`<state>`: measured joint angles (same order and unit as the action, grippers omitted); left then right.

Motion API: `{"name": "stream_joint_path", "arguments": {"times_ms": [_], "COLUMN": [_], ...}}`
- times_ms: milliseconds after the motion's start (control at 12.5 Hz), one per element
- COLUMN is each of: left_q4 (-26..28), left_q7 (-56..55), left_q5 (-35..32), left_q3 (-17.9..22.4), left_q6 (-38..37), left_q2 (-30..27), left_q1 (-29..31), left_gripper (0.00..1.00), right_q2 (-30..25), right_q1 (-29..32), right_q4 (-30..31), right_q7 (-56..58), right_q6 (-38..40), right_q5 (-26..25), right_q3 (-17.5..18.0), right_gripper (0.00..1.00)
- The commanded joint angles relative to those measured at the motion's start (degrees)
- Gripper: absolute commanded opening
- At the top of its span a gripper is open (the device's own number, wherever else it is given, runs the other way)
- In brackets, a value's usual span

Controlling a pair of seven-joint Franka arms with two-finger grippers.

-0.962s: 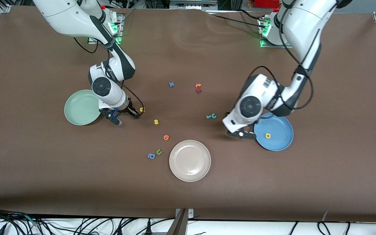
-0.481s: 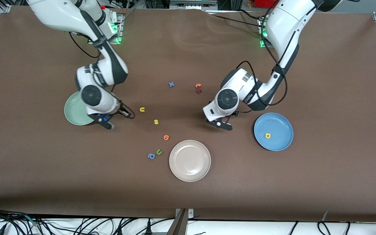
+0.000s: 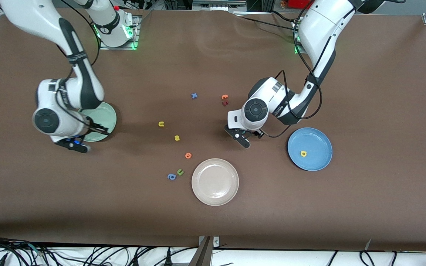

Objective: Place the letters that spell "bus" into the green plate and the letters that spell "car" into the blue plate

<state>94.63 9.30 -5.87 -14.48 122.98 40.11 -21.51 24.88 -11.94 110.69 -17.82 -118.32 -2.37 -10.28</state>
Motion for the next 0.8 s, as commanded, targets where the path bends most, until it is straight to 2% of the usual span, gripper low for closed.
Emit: {"name": "stream_joint_path", "arguments": {"times_ms": [0,80,321,401,481,561,641,721], "left_q4": [0.99,1.96,2.40,2.49,2.49,2.49,2.49,2.49], "left_q7": [4.85,4.59,4.15,4.06,4.06,4.06,4.06,4.06], "left_q5": [-1.68,-1.69,-1.78,-1.78,-1.78,-1.86,-1.86,-1.86], "left_q3": [0.15,0.15,0.15,0.15,0.15,0.15,0.15,0.15], "left_q6": [3.22,4.01,5.68,6.73,7.44,7.54,7.62,7.62], "left_q2": [0.84,0.84,1.02,1.54,1.72,1.72,1.72,1.81], "left_q1": [-0.19,-0.54,-1.16,-1.34,-1.69,-1.78,-1.78,-1.78], "left_gripper": [0.48,0.39,0.41,0.41,0.41,0.41,0.41,0.41], "right_q2": [2.18,3.24,5.18,5.18,5.18,5.01,4.66,3.44], "right_q1": [1.82,3.23,5.61,5.61,5.61,5.53,5.53,5.44], "right_q4": [0.23,0.40,1.02,1.11,1.28,1.28,1.11,0.93], "right_q7": [8.92,10.85,15.00,15.09,15.09,15.09,15.01,14.05], "right_q6": [-0.15,-1.11,-2.96,-2.97,-3.05,-2.88,-2.27,-1.22], "right_q5": [0.79,0.71,0.79,0.88,1.66,3.24,3.95,4.30], "right_q3": [-2.11,-2.02,-2.02,-2.02,-2.02,-2.02,-1.94,-1.50], "right_gripper": [0.13,0.14,0.20,0.44,0.76,0.91,0.98,0.98]}}
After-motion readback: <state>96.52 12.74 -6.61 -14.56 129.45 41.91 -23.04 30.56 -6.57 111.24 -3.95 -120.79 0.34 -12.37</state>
